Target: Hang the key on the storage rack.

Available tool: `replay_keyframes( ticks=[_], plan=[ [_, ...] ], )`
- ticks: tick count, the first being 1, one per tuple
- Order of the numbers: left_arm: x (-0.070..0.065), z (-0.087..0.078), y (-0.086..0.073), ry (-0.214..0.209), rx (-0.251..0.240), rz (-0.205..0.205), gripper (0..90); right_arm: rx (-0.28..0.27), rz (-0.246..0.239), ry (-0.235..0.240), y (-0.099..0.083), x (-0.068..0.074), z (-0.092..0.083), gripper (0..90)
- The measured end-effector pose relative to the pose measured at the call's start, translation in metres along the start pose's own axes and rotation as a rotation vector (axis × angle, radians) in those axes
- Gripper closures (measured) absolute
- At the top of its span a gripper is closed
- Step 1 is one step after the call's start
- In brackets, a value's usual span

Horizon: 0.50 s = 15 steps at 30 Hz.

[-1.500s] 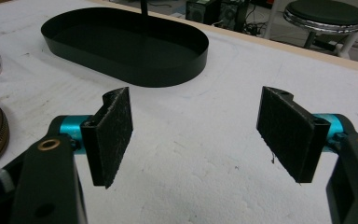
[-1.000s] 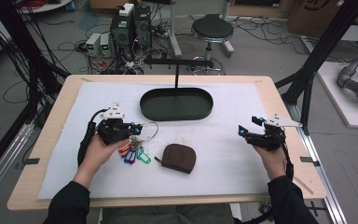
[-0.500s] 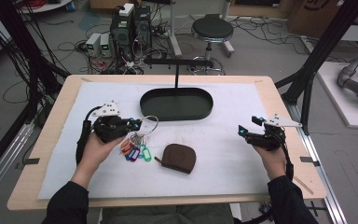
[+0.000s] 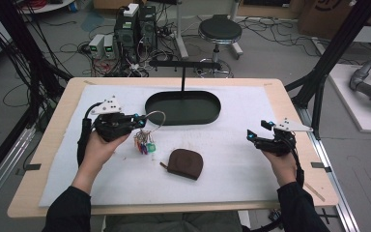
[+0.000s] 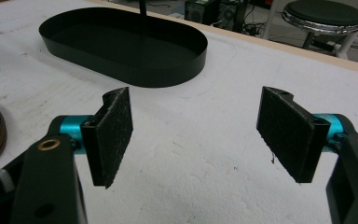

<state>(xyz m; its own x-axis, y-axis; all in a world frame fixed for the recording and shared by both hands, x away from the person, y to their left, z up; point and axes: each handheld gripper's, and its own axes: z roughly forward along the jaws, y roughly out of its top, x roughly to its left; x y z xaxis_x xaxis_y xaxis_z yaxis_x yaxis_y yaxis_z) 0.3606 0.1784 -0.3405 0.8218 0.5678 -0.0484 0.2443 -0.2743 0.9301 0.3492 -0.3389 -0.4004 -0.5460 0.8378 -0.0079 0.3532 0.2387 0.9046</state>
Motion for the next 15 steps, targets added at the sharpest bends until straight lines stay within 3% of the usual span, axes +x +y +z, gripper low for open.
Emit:
replay_keyframes(
  ticks=[15],
  plan=[
    [0.014,0.004,0.033,0.03,-0.044,0.002,86.3,0.001,-0.001,0.001,0.0,0.0,0.0,27.4]
  ],
)
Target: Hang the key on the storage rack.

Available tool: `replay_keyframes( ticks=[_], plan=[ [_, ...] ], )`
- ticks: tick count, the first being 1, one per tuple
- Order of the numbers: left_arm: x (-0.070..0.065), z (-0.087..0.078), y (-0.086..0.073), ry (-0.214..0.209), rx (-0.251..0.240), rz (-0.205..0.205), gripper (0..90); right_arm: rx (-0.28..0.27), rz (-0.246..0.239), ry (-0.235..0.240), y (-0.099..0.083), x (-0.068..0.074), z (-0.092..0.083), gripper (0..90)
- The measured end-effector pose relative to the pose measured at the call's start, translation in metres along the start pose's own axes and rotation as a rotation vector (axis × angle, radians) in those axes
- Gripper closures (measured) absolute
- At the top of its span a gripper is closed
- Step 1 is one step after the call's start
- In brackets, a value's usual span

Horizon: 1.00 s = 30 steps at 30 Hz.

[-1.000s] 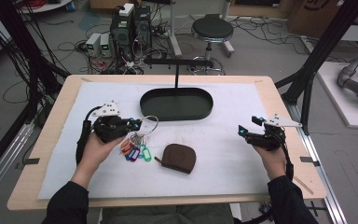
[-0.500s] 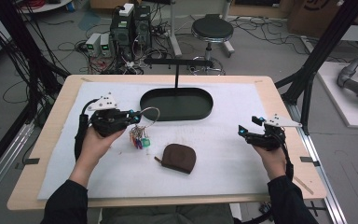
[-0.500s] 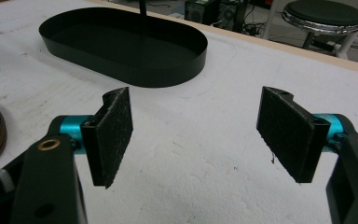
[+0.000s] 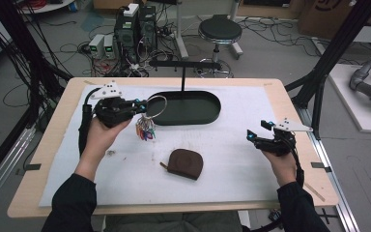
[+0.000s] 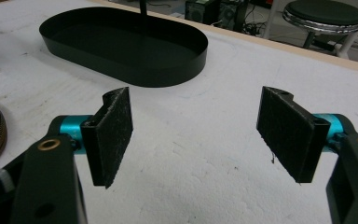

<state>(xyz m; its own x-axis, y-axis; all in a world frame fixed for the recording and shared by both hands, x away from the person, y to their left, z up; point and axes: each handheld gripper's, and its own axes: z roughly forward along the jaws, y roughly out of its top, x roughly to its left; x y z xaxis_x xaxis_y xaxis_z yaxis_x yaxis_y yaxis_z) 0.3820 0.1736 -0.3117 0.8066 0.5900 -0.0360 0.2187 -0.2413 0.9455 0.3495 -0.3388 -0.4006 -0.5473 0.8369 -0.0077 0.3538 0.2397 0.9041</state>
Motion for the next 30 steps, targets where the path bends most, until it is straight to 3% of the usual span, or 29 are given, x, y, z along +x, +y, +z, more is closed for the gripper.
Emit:
replay_keyframes(
  ticks=[18,30],
  plan=[
    [0.028,0.018,0.036,0.092,-0.004,-0.003,86.3,-0.001,0.001,0.002,0.0,-0.001,0.0,27.4],
    [0.048,0.041,0.041,0.167,-0.004,-0.034,86.3,-0.001,0.005,0.001,0.0,-0.001,0.002,27.4]
  ],
)
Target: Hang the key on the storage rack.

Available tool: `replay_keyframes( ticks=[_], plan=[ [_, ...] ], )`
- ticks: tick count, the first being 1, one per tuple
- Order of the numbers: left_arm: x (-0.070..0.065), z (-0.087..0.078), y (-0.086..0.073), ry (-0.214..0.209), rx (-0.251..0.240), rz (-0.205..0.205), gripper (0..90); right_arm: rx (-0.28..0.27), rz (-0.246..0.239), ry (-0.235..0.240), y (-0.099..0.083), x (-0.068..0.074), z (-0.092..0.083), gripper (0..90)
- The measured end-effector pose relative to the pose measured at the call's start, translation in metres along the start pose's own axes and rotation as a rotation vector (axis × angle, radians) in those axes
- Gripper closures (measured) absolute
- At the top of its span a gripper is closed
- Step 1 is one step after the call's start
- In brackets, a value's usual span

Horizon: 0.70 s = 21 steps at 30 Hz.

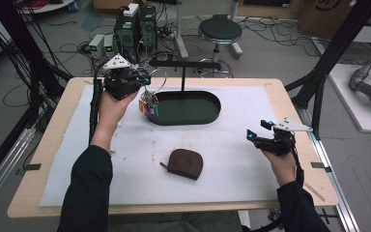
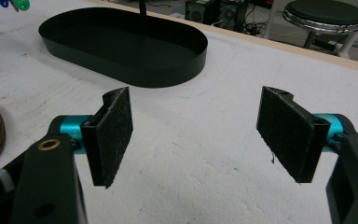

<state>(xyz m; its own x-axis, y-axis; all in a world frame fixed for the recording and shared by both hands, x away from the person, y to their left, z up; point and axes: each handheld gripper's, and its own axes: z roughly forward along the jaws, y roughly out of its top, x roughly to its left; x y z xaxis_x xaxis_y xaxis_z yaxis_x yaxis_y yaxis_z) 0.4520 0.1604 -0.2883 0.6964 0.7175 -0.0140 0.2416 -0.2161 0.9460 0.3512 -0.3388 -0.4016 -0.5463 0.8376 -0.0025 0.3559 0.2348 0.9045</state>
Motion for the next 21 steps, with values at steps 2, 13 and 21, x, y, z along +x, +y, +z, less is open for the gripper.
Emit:
replay_keyframes(
  ticks=[2,13,21],
  plan=[
    [0.004,0.004,0.0,0.01,-0.004,-0.012,86.3,0.001,-0.004,0.001,0.0,0.0,0.001,27.4],
    [0.021,0.02,-0.011,0.069,0.001,-0.067,86.3,0.0,-0.002,0.002,0.0,-0.001,0.001,27.5],
    [0.026,0.026,-0.014,0.069,-0.028,-0.099,86.3,0.002,-0.008,0.003,0.0,0.0,0.002,27.5]
  ],
)
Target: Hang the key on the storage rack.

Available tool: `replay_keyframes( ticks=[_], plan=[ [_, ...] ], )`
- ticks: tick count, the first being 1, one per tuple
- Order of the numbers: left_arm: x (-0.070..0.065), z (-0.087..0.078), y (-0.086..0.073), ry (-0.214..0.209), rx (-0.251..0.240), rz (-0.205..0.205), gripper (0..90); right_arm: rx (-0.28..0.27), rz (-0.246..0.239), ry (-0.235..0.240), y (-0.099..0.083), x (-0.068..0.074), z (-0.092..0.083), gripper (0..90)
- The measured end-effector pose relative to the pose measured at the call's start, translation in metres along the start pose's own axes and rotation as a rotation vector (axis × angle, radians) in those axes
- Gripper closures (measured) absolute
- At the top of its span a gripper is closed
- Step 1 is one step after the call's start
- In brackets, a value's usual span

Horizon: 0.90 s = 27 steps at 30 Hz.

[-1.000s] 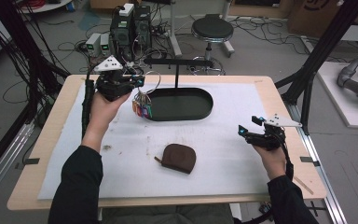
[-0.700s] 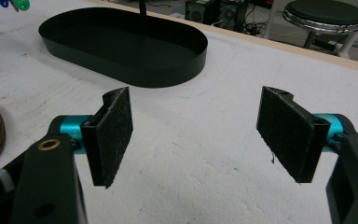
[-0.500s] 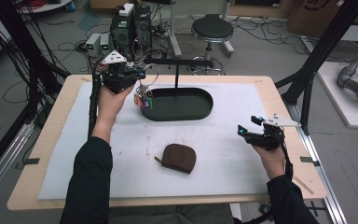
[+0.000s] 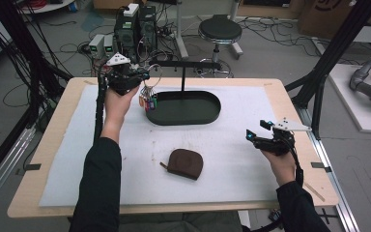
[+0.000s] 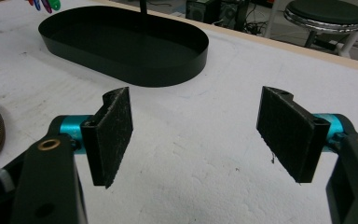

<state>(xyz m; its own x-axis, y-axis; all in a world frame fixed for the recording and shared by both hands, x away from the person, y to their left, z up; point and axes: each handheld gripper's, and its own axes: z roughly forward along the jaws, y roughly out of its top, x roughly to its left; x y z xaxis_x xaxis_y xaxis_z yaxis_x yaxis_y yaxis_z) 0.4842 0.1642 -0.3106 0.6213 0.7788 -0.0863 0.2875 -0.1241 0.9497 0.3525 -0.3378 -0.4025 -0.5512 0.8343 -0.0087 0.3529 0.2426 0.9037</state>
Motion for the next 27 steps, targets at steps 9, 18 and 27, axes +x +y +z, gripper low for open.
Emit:
replay_keyframes(
  ticks=[9,18,27],
  plan=[
    [0.005,0.007,-0.005,0.011,-0.005,-0.035,86.2,0.001,0.002,0.0,0.0,0.0,0.0,27.4],
    [0.007,0.011,-0.008,0.018,-0.003,-0.054,86.2,0.004,0.005,0.003,0.0,0.0,0.0,27.4],
    [0.007,0.015,-0.01,0.022,0.004,-0.053,85.9,0.002,0.003,0.004,0.0,-0.001,0.001,27.4]
  ],
)
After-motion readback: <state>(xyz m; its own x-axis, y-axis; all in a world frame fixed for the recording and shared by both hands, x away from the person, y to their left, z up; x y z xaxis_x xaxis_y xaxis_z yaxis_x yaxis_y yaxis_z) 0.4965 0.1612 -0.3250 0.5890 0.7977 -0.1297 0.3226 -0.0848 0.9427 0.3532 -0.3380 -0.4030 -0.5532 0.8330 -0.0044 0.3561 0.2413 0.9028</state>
